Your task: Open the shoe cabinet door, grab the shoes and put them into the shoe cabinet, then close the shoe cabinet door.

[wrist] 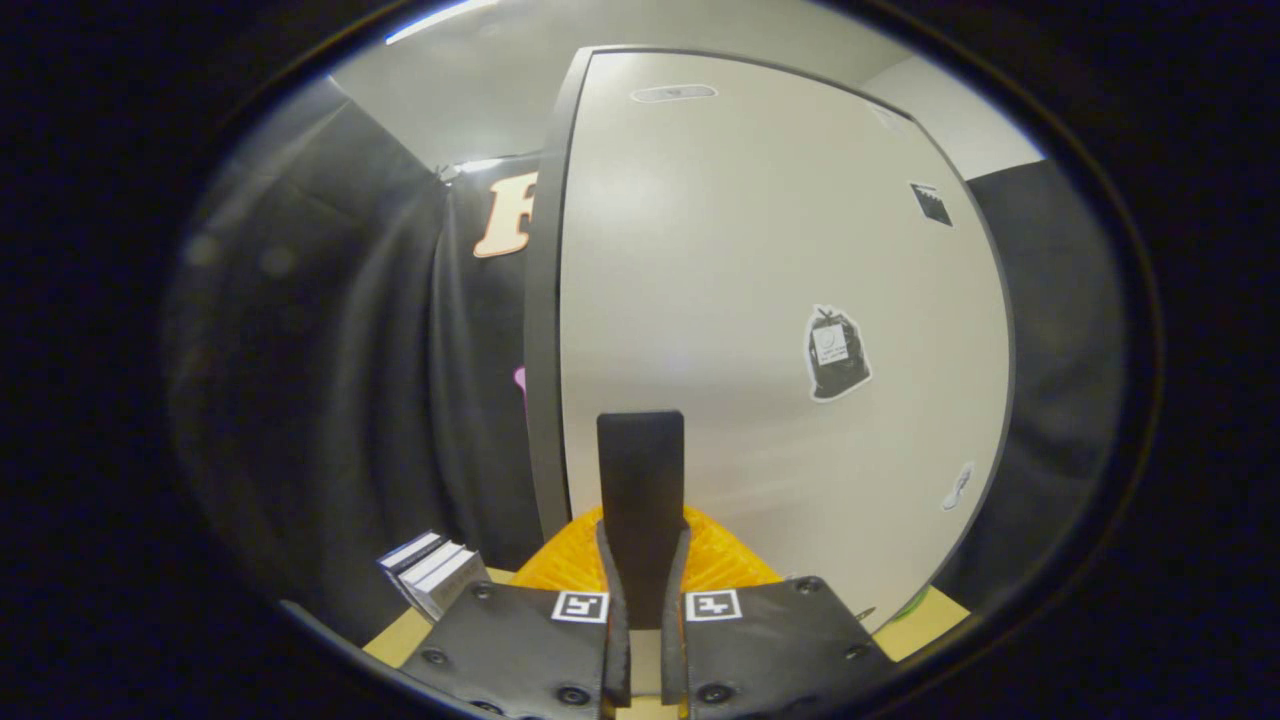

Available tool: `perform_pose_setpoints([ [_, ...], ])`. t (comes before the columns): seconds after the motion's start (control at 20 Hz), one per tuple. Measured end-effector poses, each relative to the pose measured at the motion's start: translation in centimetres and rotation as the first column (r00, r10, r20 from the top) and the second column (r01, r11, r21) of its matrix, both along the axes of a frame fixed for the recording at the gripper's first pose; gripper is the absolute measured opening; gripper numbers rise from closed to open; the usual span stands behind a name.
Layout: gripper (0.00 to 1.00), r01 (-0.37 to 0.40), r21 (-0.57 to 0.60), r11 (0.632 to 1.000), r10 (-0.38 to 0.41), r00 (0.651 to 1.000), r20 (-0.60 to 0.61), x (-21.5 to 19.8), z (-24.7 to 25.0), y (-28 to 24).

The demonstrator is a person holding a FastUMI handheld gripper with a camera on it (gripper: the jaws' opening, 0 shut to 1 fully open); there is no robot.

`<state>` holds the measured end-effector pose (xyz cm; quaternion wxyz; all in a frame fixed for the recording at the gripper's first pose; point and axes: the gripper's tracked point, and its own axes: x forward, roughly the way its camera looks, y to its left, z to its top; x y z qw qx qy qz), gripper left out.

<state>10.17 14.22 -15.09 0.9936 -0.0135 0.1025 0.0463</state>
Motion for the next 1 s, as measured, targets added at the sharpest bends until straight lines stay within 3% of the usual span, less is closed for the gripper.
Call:
perform_pose_setpoints([
  [0.3,0.14,-0.041,0.016,0.999,0.041,0.999,-0.014,-2.3,0.4,-0.5],
  [1.0,0.14,-0.266,0.083,0.961,0.27,0.962,-0.045,-11.6,2.6,-5.9],
])
